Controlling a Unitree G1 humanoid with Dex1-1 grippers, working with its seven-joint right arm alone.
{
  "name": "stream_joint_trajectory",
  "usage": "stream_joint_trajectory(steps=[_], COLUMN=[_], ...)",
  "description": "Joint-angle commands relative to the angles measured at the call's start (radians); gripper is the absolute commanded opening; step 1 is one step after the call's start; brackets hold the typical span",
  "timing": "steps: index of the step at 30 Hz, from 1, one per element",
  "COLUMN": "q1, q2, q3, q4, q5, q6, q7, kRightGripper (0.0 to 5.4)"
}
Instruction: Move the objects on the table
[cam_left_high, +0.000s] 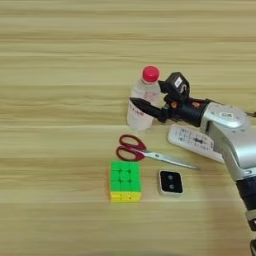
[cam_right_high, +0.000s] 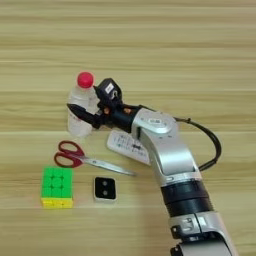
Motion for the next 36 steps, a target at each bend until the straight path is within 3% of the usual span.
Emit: stream_joint_trajectory(steps=[1, 7, 14, 26, 36], q1=[-0.053, -0.056, -0.065, -0.071, -0.069], q2=[-0.023, -0.018, 0.005, 0.037, 0.073], q3=[-0.002, -0.009, -0.050, -0.097, -0.135], q4=[-0.014, -0.014, -0.050, -0.077, -0.140], q5=[-0.019, -0.017, 0.029, 0.096, 0.164], q6=[-0.014, -0.020, -0.058, -0.147, -0.364], q7=[-0.023, -0.022, -0.026, -0.018, 0.009], kRightGripper=[4.10, 4.66, 5.37, 5.37, 5.37])
